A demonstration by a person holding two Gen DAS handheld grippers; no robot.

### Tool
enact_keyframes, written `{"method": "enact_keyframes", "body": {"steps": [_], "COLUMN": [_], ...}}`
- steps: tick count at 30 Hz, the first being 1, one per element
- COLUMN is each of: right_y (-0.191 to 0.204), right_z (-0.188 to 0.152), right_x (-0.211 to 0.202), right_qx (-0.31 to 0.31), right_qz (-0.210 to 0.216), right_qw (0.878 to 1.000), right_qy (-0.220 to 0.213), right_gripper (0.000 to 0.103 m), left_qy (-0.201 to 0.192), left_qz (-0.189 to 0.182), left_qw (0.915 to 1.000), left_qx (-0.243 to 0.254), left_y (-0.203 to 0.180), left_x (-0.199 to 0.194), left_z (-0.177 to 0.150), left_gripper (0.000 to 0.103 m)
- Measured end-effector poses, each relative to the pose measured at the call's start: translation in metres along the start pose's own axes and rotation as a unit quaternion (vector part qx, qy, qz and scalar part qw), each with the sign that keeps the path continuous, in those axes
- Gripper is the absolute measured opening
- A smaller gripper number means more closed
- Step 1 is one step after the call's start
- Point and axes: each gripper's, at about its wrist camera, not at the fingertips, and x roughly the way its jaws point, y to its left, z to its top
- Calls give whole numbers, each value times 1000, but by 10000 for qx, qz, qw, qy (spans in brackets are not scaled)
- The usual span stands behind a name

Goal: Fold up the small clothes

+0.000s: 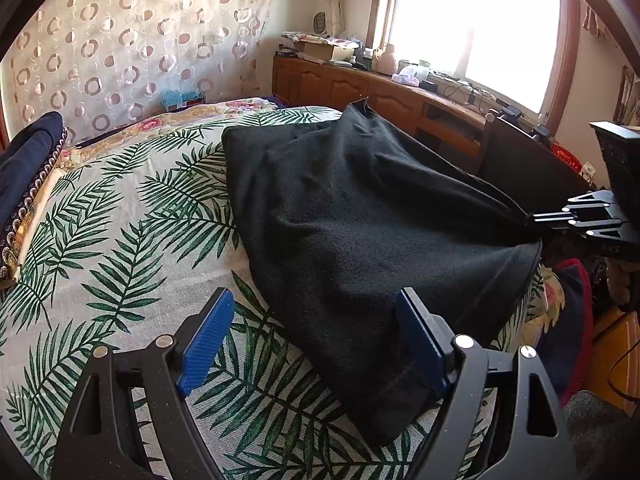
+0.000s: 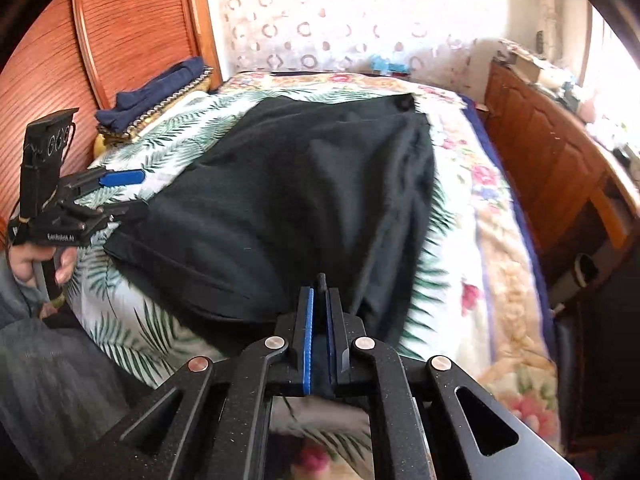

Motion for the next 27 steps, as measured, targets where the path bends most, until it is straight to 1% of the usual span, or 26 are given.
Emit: {"method": "enact_keyframes", "body": {"steps": [1,3,5,8,10,15,17,18,19,21,24,27], "right_y": [-2,-7,-5,-6,-6,-5,-3,-4,-5,-8,-8,-8], "right_z": [-4,-12,-13,-14,-10,-2,0,0,0,-1,-1,1], "right_x": [-4,-7,-8,-3,-3,-10,-10,-8,-6,-4,-4,-9], "right_qx": [-11,50,54,140,185,276,290,323,386,507,517,510], "right_qz": [-116,-123,-237,-209,-210,-276,-427,-462,-433,-369,-408,-360], "right_qw": [9999,9998,9994,9993,9993,9992,9986,9984,9982,9979,9975,9971], "right_qy": [24,144,233,292,242,-42,-85,-103,-118,-158,-265,-446], "right_gripper": [4,3,3,2,3,3,14,27,30,30,30,31], "left_qy": [3,20,55,98,122,116,101,96,85,75,84,80], "left_qz": [-1,-1,-3,-10,5,65,85,87,92,107,126,137], "left_qw": [10000,10000,10000,9999,9999,9999,9999,9999,9999,9999,9998,9998], "left_qx": [0,10,26,21,9,-23,-46,-54,-59,-65,-89,-118], "left_y": [-1,-1,-2,-2,-1,3,4,4,5,6,9,11], "left_x": [0,1,2,2,2,-1,-2,-3,-4,-6,-8,-9], "left_z": [0,1,1,0,-1,-3,-4,-5,-5,-7,-8,-10], "left_gripper": [83,83,83,83,83,83,83,83,83,83,83,83]}}
